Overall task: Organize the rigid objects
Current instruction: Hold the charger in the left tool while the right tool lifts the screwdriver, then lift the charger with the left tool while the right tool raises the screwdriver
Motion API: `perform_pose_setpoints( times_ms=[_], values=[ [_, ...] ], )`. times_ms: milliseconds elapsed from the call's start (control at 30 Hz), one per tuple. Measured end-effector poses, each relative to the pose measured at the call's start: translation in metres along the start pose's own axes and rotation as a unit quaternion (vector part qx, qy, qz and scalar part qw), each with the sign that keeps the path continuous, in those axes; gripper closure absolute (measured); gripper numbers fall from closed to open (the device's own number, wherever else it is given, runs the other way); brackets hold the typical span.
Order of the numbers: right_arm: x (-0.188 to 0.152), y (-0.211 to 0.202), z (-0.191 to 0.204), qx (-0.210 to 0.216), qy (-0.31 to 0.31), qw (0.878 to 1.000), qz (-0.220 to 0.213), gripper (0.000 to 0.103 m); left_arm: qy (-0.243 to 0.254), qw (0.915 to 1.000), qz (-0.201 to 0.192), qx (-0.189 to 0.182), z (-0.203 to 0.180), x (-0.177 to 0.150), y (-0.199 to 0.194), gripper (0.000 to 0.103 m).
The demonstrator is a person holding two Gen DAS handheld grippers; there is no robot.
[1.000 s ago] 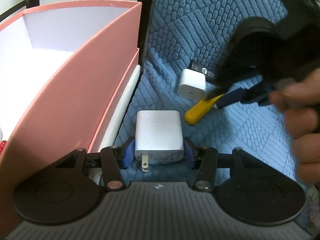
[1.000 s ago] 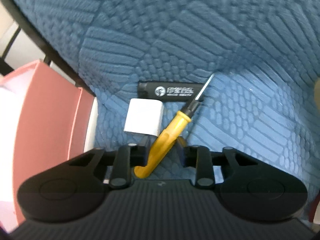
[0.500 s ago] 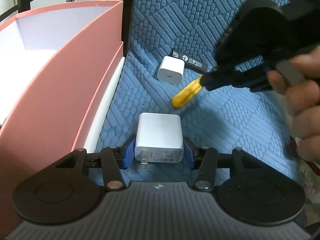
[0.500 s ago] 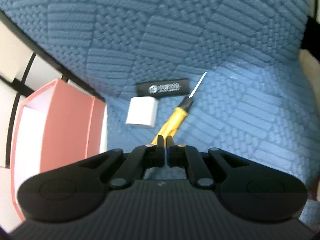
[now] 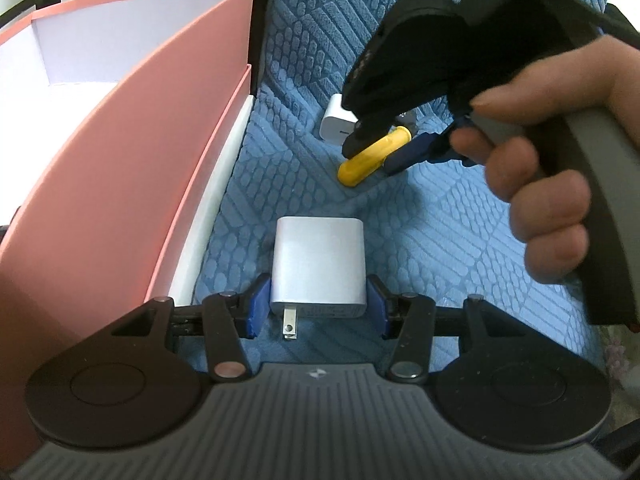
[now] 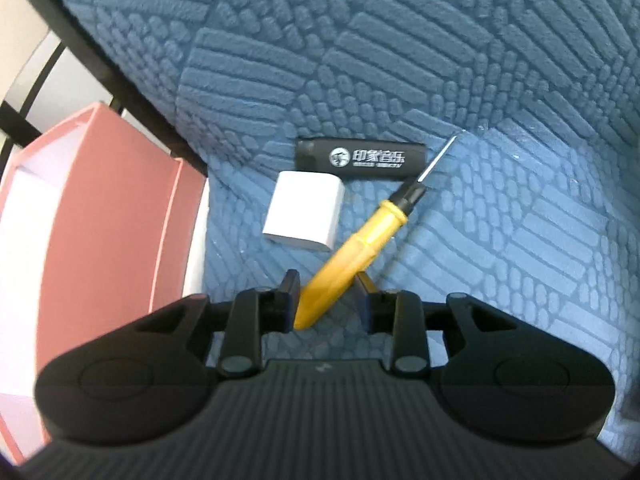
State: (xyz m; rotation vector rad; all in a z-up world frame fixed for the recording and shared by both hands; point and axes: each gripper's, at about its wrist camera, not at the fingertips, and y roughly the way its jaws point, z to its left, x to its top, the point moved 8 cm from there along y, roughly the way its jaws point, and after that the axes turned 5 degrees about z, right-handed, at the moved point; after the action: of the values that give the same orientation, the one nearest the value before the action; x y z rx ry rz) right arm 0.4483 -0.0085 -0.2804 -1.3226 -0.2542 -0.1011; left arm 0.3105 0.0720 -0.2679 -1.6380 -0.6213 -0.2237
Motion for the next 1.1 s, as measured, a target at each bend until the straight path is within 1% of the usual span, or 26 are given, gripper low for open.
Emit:
perform_pose_setpoints(
  times_ms=[33, 167, 367, 600, 800, 933, 1100],
  values=[
    [0.0, 0.003, 0.002, -0.008, -0.006, 1.0, 0.001, 0.065, -0.001, 1.0, 0.001, -0.002, 0.001, 0.0, 0.0, 0.047],
    [-0.001, 0.007, 0.011, -0.037, -0.032, 0.999, -0.007, 0.064, -0.005, 1.0, 0.005, -0.007, 0.003, 0.0, -0.001, 0.047],
    [-0.006, 0.001, 0.003, -0.049, -0.016, 0.999, -0.013, 0.071, -0.006, 0.9999, 0.008, -0.011, 0.004, -0.001, -0.001, 0.047],
    [-0.029, -0.034, -0.027, -0.05, -0.005, 0.998, -0.032, 0.079, -0.011, 0.9996, 0.017, -0.02, 0.007, -0.002, -0.005, 0.047],
    [-0.047, -0.053, -0.04, -0.057, -0.002, 0.997, -0.044, 0.084, -0.009, 0.9992, 0.024, -0.03, 0.005, -0.007, -0.006, 0.047],
    [-0.061, -0.071, -0.045, -0.04, 0.018, 0.998, -0.038, 0.084, 0.009, 0.9981, 0.038, -0.047, 0.002, -0.015, -0.01, 0.047],
    [-0.085, -0.093, -0.044, -0.036, 0.038, 0.998, -0.042, 0.084, 0.008, 0.9973, 0.048, -0.054, 0.009, -0.025, -0.02, 0.047]
  ],
)
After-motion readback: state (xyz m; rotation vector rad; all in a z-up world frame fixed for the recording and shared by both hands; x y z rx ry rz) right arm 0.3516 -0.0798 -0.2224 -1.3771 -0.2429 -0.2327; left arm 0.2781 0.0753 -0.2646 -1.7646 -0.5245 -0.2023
